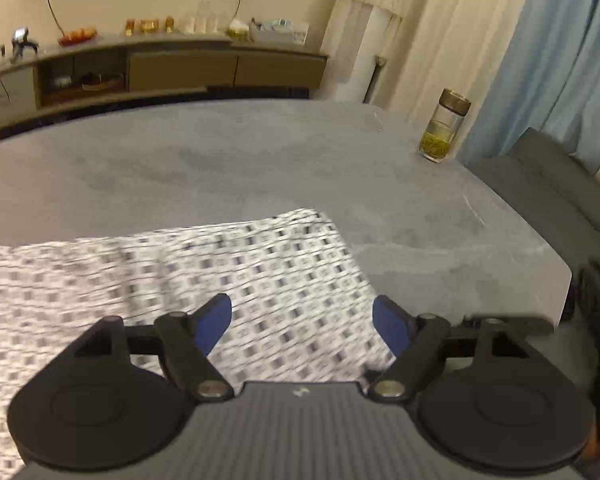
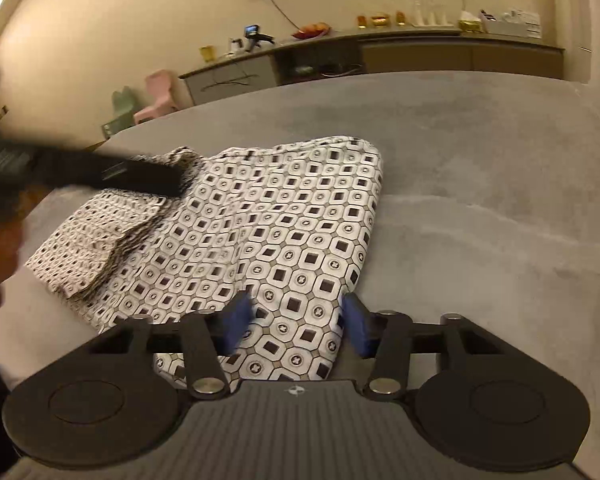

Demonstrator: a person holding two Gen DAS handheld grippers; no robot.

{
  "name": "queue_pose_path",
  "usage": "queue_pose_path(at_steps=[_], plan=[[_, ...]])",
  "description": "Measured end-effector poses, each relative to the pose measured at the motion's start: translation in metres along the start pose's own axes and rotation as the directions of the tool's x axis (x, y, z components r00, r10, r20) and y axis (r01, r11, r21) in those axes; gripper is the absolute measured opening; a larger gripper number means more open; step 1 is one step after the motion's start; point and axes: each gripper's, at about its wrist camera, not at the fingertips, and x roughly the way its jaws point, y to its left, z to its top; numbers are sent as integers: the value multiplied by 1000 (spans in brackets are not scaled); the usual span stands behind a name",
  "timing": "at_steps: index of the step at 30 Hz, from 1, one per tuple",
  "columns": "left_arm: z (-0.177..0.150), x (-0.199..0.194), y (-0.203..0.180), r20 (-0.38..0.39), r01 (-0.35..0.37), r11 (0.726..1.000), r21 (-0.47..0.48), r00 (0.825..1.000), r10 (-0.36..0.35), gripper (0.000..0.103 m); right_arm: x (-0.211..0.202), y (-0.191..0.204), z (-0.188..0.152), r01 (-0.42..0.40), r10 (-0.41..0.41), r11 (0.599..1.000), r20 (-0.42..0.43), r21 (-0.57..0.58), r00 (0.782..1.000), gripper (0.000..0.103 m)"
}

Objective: Fold clothes

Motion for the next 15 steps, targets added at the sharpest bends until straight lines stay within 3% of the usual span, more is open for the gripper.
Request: queue_pose_path(at_steps=[4,8,11,12,13,15], plan=[[17,29,-22,-89,-32,998,62,995,38,80,-18,9,-6,-56,60,995,44,-80,997,26],[28,58,-42,-188,-78,983,169,976,110,80,-29,26,-8,-79,102,981,126,-175,987,24],[25,75,-49,-240,-111,962,248,955,172,79,-29,33,-6,-91,120,977,140,-195,983,24],[24,79,-51,-251,-122,955,270,949,192,73,-28,34,-6,-96,124,976,139,-195,982,24],[23,82,-51,-253,-141,946,292,942,218,47,-27,34,-5,-102,129,977,134,-190,983,24],[23,84,-51,-248,-169,931,322,934,256,25,-26,37,-4,-98,126,976,137,-195,983,24]])
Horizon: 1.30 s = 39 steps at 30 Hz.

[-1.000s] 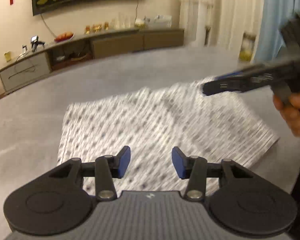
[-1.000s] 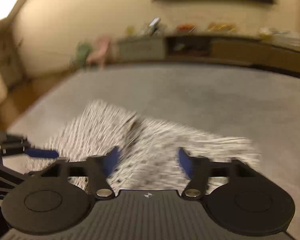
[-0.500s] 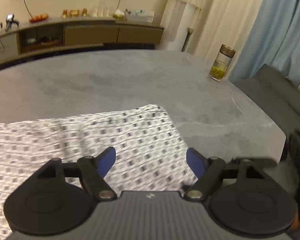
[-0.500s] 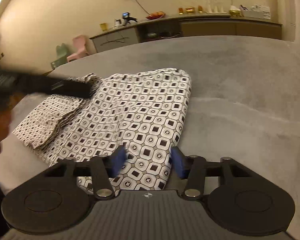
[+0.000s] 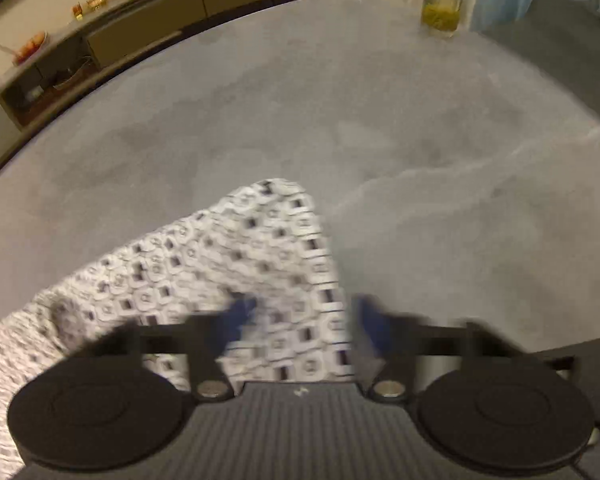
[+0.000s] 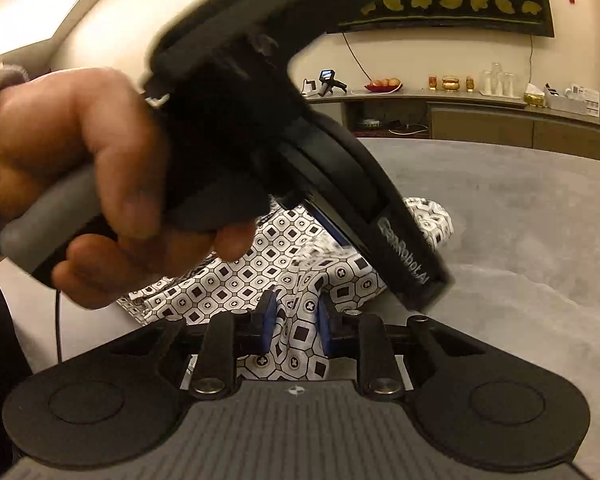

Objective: Fold clothes

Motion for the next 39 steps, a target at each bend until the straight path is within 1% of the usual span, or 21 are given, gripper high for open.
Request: queue_pose_path(at_steps=[1,4,6,7,8,9,13,16,18,20,21,22,24,26,27,29,33,35,37,38,39], plan=[[0,-1,2,4,-4,1000,1,1000,4,14,-1,1,1,7,-7,1000,6,-9,1000,24],[1,-9,10,32,5,999,-38,999,-3,10,-7,-4,6,-3,2,999,24,35,1000,30],[6,-17,20,67,38,993,-115,997,-30,10,-14,-9,10,-10,6,997,47,71,999,49],[8,-23,28,92,66,984,-166,994,-52,9,-17,-10,11,-3,-2,997,61,82,998,68],[10,-29,37,119,96,971,-218,990,-72,9,-20,-11,12,3,-10,996,74,92,997,82],[12,-35,46,148,128,956,-265,985,-91,9,-21,-12,13,10,-18,996,84,94,996,84],[15,-64,84,281,268,873,-407,946,-159,9,-19,-14,13,30,-37,996,83,85,996,85],[-5,-92,126,398,340,819,-463,905,-151,9,-17,-13,12,46,-52,997,103,59,993,85],[-39,-99,165,441,354,772,-529,891,-106,10,-15,-9,11,35,-38,999,115,27,993,85],[-79,-81,192,401,325,731,-599,913,-78,14,-11,-5,10,12,-12,1000,108,-4,994,85],[-99,-71,205,374,307,711,-633,925,-66,28,-9,-4,10,2,0,1000,100,-19,995,85],[-119,-60,217,346,287,689,-666,936,-56,35,-5,0,10,-7,11,999,87,-35,996,85],[-159,-39,242,289,245,642,-726,957,-38,37,3,8,10,-25,29,997,63,-68,998,85],[-186,-32,251,337,301,580,-757,940,-48,48,17,13,10,-38,41,996,34,-85,999,85],[-195,-29,253,358,329,562,-759,932,-61,50,22,16,9,-45,47,995,21,-87,999,85],[-200,-23,249,361,340,576,-744,929,-82,50,30,26,8,-53,54,992,6,-111,999,85],[-198,-12,229,325,312,661,-682,940,-108,50,47,50,7,-77,77,976,-7,-203,997,81],[-198,-16,213,334,327,685,-651,934,-129,45,62,48,9,-63,53,973,-49,-222,997,68],[-197,-22,192,348,389,694,-606,914,-208,36,74,38,14,15,-39,974,-100,-226,994,67],[-197,-24,182,354,419,695,-583,902,-247,36,76,28,16,91,-113,971,-92,-219,989,67],[-193,-29,169,358,441,720,-536,891,-280,34,77,17,18,167,-188,963,-84,-212,979,67]])
